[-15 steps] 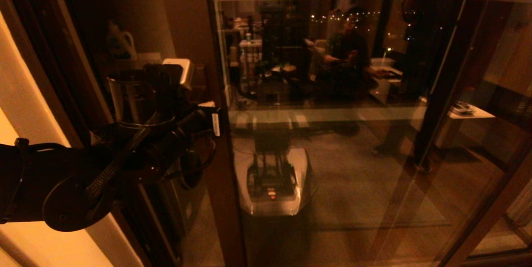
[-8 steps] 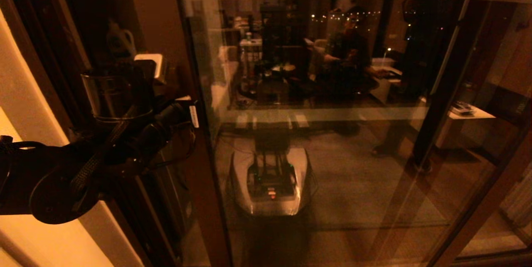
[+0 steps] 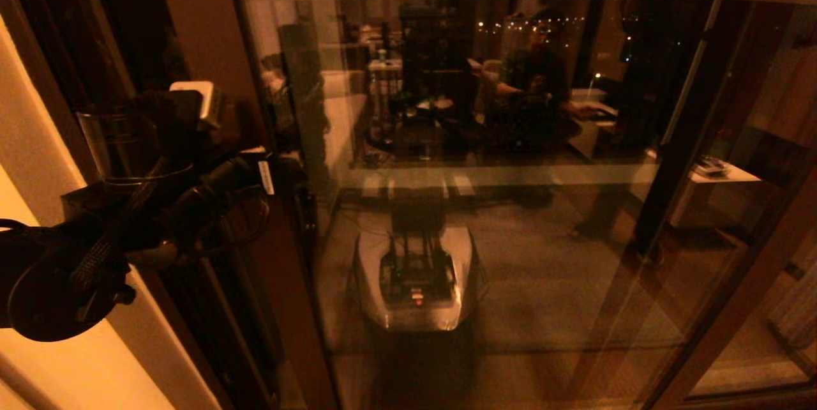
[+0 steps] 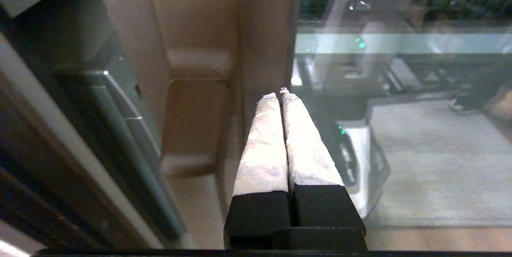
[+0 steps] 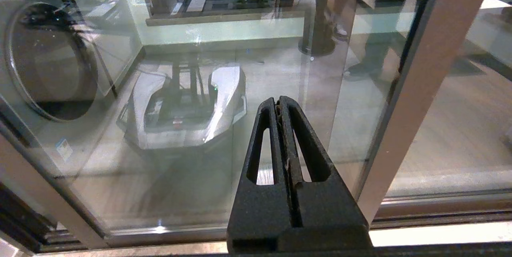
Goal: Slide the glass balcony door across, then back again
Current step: Close the slid door
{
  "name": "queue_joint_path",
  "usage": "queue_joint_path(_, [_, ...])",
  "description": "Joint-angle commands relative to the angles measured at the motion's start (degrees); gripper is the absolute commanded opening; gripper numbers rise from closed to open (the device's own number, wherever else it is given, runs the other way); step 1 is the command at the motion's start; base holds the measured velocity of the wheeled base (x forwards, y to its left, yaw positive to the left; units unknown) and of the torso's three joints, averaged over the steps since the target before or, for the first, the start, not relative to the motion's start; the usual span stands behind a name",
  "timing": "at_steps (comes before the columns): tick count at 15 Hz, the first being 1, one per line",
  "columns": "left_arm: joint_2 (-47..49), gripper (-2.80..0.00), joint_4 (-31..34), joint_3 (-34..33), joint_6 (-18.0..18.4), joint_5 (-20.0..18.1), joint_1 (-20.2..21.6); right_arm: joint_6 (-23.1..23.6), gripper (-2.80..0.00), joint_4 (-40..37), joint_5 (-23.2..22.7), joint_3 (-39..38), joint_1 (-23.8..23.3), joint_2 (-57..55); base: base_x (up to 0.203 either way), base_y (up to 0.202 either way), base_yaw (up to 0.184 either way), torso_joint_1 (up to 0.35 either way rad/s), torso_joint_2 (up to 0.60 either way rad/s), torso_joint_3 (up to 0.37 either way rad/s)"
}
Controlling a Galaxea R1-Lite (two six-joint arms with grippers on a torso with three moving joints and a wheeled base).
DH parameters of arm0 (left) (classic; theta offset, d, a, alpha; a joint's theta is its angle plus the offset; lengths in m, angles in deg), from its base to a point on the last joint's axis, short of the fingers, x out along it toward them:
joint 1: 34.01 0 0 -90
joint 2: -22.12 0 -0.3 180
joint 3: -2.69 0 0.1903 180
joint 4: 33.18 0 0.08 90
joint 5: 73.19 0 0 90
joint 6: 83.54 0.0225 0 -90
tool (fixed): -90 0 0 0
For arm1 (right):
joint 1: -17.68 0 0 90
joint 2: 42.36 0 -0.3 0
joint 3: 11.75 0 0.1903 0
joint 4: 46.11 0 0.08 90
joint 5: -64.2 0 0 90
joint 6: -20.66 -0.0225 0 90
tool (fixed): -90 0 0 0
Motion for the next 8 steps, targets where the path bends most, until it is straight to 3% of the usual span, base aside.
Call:
queue_joint_path(1, [-1.14,-2.8,-0.31,-0.88,0.07,-1.45,3.34,0.04,-2.8,0.02,-0.01,0.0,0.0,-0.09,0.0,0.0,0.0,0.0,0.0,0.0])
queue_joint_path(8, [-1.29,-2.8,-0.33,-1.28,0.91,-5.67,10.22,0.04,-2.8,-0.02,-0.01,0.0,0.0,-0.09,0.0,0.0,0.0,0.0,0.0,0.0])
